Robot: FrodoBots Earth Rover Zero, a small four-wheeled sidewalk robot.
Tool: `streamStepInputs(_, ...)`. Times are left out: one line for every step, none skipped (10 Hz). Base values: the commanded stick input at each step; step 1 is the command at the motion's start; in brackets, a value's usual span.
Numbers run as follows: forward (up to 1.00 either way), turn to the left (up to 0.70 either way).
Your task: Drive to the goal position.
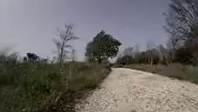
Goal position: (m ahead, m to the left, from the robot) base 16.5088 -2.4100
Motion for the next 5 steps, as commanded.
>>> streamStepInputs(0.00,-0.68)
streamStepInputs(0.00,-0.69)
streamStepInputs(0.00,-0.69)
streamStepInputs(0.00,-0.70)
streamStepInputs(0.00,-0.70)
